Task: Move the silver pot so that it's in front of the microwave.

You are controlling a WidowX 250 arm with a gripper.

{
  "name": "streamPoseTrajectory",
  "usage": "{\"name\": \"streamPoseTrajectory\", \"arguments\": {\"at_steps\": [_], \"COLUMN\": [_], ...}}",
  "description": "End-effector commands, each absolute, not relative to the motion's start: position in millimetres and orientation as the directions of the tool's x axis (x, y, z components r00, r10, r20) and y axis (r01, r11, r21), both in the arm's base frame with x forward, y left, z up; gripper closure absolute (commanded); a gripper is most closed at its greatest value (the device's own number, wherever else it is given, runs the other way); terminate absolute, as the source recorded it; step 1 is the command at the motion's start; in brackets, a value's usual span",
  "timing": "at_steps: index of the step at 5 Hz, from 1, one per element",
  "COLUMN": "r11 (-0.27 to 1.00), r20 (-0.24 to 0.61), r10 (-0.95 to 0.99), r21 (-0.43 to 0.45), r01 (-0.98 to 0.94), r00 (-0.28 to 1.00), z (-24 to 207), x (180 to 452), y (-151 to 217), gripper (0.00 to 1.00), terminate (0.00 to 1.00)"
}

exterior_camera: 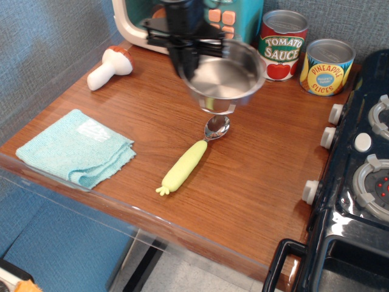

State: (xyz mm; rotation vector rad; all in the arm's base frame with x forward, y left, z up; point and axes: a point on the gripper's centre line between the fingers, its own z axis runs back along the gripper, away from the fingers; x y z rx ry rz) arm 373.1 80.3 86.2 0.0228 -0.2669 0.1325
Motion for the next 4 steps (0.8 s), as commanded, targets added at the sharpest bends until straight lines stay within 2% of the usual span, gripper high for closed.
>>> {"name": "streamPoseTrajectory", "arguments": {"at_steps": [1,3,4], "r11": [0.980,0.974,0.977], "r20": [0.268,0.161,0.152], "r10": [0.101,0.118,0.100], "r21": [0.141,0.176,0.172], "r01": [-0.142,-0.146,-0.126], "r00": [0.958,0.980,0.983], "z": [85,52,49], "x": [388,385,386], "y": [131,147,147], "gripper": [1.00,1.00,0.00], "terminate": [0.00,0.00,0.00]}}
